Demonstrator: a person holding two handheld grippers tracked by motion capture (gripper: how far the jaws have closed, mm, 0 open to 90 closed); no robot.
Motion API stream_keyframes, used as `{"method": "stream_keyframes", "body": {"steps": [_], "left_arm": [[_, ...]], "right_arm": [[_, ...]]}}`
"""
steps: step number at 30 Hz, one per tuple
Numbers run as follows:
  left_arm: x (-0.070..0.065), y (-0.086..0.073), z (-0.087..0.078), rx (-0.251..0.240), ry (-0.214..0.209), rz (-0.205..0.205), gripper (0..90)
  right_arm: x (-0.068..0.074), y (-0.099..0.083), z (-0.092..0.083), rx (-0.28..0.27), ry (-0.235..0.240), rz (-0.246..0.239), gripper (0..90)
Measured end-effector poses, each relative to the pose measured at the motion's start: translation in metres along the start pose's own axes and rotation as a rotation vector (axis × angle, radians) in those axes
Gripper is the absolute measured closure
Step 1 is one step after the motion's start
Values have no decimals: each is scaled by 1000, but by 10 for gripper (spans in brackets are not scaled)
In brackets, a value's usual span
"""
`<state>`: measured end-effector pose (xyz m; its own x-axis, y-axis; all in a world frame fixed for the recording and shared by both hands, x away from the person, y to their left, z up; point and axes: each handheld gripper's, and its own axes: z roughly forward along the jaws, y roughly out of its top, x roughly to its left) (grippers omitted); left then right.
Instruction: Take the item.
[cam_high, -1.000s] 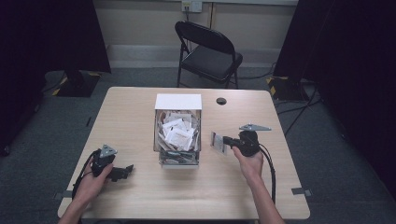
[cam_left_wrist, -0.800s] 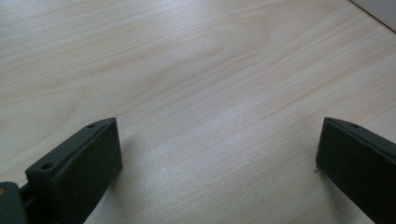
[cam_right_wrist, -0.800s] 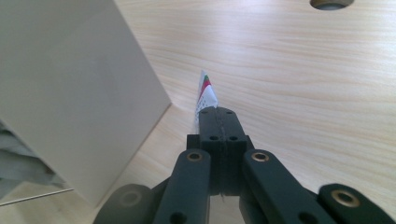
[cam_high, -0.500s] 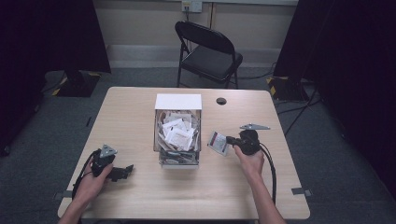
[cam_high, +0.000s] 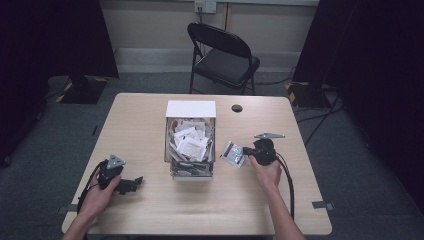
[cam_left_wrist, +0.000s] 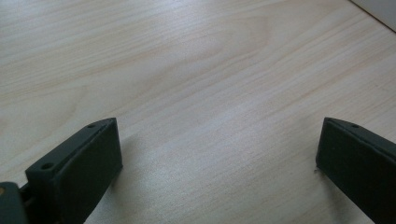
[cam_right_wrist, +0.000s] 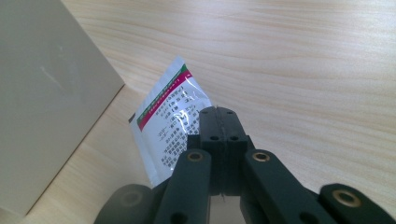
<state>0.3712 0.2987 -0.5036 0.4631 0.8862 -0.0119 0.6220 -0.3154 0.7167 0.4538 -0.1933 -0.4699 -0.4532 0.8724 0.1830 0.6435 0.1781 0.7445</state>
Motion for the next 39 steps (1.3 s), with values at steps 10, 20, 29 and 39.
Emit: {"method": "stream_keyframes", "body": {"steps": [10,20,29,39], "left_arm": [[0,0,0,0,0,0,0],[0,0,0,0,0,0,0],[0,0,0,-1,0,-1,0],[0,0,0,0,0,0,0]], "right_arm": [[0,-1,7,18,-27,-19,900],[-3,-4,15,23,-34,-11,885],[0,-5,19,28,-57,-22,853],[-4,-6,18,23,-55,5,709]]}}
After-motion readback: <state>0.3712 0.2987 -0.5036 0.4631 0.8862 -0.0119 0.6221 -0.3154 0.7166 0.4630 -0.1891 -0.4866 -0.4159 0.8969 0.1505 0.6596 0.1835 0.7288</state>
